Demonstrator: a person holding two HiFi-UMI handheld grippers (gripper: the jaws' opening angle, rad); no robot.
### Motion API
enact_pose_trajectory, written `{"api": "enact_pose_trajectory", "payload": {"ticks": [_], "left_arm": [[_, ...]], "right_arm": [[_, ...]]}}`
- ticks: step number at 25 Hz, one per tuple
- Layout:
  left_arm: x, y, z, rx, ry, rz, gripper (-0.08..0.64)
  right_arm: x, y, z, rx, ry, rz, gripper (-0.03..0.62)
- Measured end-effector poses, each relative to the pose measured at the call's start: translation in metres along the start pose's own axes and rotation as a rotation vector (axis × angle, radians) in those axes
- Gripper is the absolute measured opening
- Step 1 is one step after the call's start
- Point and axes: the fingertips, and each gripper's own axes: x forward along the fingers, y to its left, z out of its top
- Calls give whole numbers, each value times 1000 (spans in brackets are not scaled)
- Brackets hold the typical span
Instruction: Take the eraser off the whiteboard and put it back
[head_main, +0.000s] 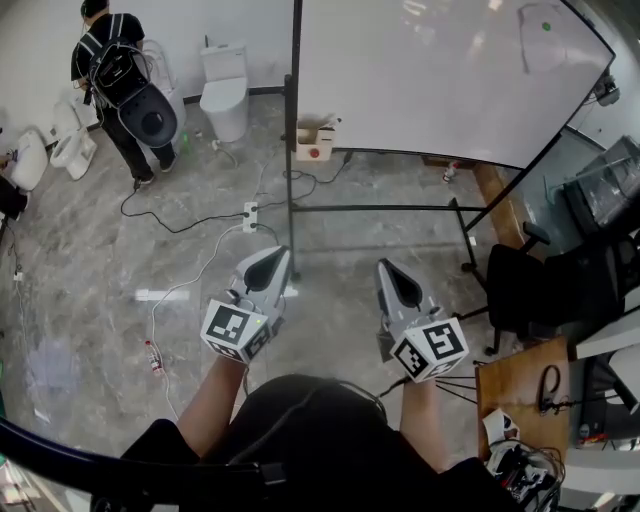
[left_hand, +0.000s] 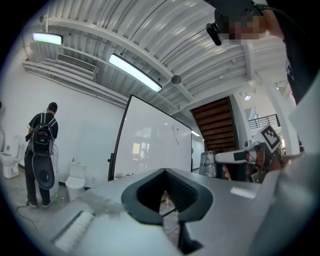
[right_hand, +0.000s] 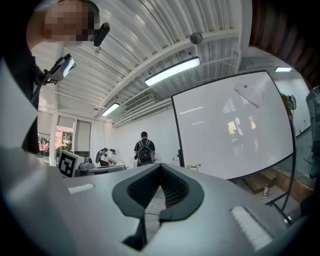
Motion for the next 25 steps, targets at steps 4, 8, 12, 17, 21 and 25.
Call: {"api": "enact_pose_trajectory", "payload": {"ticks": [4, 8, 12, 17, 21, 25], "left_arm": [[-14, 11, -2, -6, -5, 3, 5], [-26, 20, 1, -13, -18, -16, 3], [-35, 26, -1, -8, -14, -35, 3], [-43, 36, -1, -8, -8, -29, 4], [-47, 43, -6, -29, -10, -20, 5], [-46, 48, -13, -35, 1, -14, 4]], "right_arm": [[-1, 3, -1, 0, -10, -39, 9], [1, 11, 2, -23, -16, -68, 9], [5, 22, 3, -29, -25, -77, 9], [8, 28, 0, -13, -32, -101, 9], [12, 29, -6, -14, -14, -101, 9], [19, 31, -10, -29, 5, -77, 9]]}}
